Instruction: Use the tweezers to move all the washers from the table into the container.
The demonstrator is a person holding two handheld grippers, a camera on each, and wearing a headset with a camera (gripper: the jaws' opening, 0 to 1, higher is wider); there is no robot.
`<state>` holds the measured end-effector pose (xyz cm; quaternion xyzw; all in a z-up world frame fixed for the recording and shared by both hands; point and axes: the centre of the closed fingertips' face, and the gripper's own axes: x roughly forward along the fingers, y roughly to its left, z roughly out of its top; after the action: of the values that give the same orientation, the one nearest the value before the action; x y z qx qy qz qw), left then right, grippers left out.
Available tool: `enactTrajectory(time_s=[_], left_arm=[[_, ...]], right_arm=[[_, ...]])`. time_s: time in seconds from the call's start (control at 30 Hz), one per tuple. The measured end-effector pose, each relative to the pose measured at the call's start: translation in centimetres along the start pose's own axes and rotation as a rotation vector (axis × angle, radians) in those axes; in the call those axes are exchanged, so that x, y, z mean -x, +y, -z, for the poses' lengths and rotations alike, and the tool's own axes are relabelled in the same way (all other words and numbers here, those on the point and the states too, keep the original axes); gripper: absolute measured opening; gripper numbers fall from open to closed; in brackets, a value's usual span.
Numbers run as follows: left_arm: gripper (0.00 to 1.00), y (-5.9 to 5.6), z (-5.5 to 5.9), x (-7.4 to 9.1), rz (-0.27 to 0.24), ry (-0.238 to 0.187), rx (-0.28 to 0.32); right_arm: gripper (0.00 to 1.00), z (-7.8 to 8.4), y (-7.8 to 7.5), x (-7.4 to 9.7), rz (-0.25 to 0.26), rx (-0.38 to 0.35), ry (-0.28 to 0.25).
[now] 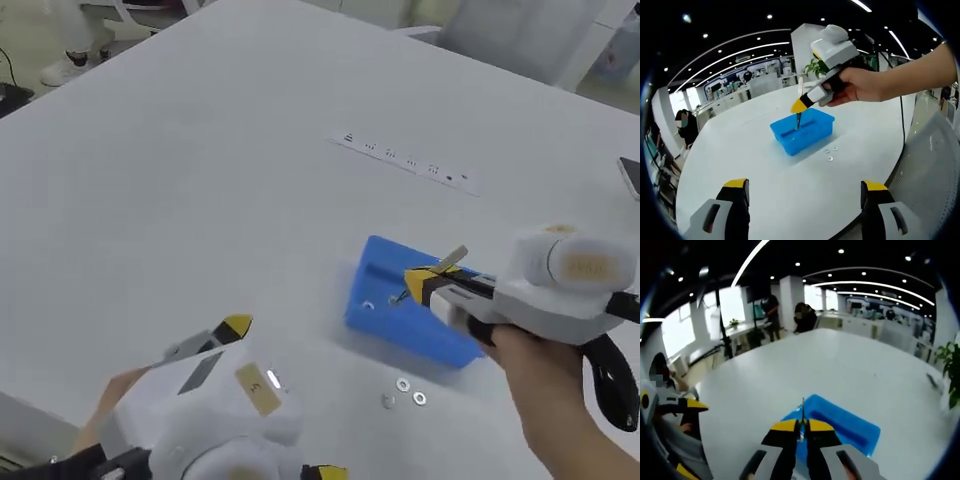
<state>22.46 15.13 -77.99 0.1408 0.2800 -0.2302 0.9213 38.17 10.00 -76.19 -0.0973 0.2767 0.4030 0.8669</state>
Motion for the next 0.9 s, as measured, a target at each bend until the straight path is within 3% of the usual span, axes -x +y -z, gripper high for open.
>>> enactTrajectory(time_s=[0.17,0.37,0.9], left_arm=[[0.95,0.0,0.2,-0.1,0.0,0.014,-0.003],[0.94,0.0,0.5,-0.2,-0.002,0.027,-0.012],[0.93,-0.2,0.9,-0.4,0.002,0.053,-0.029]], right_arm=[[0.03,2.0,-0.2,-2.1,0.01,0.016,0.047],[0.03,3.2,-0.7,-3.4,0.01,-0.009,0.067],[0.03,3.8,-1.4,-4.4,0.028,-0.039,0.071]])
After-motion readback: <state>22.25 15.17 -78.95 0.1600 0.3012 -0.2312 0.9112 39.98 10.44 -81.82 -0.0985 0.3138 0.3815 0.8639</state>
